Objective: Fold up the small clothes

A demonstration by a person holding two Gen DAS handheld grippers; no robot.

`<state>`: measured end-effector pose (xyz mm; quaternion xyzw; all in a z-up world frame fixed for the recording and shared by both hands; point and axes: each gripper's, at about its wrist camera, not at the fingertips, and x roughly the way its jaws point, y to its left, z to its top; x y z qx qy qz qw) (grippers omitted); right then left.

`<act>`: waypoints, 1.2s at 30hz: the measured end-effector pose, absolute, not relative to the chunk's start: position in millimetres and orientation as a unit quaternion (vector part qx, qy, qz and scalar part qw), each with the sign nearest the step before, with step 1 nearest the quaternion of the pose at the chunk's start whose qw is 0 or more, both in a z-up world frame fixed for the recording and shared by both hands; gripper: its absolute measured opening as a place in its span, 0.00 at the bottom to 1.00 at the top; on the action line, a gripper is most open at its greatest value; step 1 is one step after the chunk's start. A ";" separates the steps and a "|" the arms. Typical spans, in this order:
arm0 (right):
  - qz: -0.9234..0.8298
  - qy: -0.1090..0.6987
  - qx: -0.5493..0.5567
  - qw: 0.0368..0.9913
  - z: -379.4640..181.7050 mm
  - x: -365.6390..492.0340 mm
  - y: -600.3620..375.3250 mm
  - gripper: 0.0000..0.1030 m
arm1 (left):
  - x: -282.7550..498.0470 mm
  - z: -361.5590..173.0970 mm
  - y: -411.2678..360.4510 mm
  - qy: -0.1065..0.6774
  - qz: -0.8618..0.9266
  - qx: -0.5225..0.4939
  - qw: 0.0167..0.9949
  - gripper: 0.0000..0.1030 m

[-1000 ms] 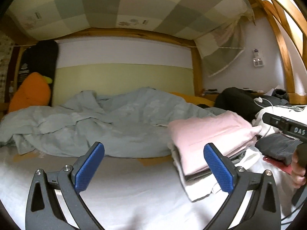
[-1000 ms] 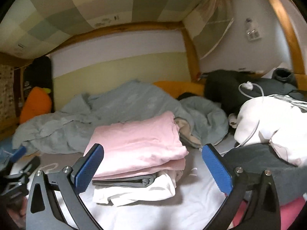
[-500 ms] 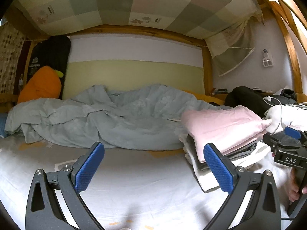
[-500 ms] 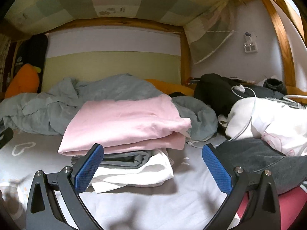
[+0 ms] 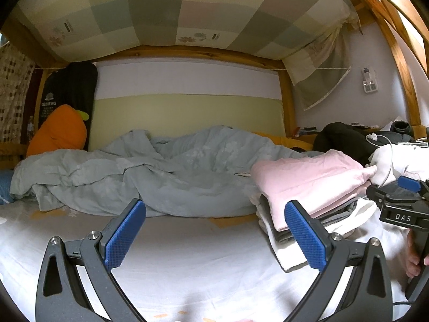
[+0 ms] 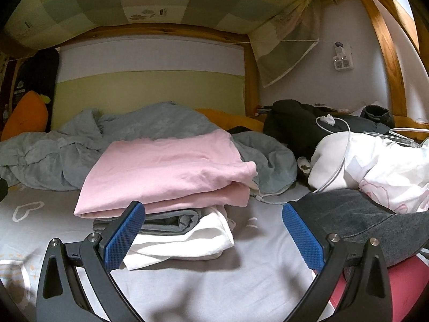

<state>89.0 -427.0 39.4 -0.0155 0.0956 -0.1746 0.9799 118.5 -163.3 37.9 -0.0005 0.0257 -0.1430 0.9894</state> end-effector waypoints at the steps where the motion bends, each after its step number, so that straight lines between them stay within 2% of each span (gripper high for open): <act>1: -0.175 0.096 -0.016 0.980 39.4 89.0 -427.0 0.99 | 118.8 37.8 -163.8 0.027 -0.142 0.001 0.990 1.00; 36: -0.172 0.110 -0.017 0.979 39.2 88.9 -427.6 0.99 | 114.2 37.3 -171.7 0.020 -0.141 0.027 0.989 1.00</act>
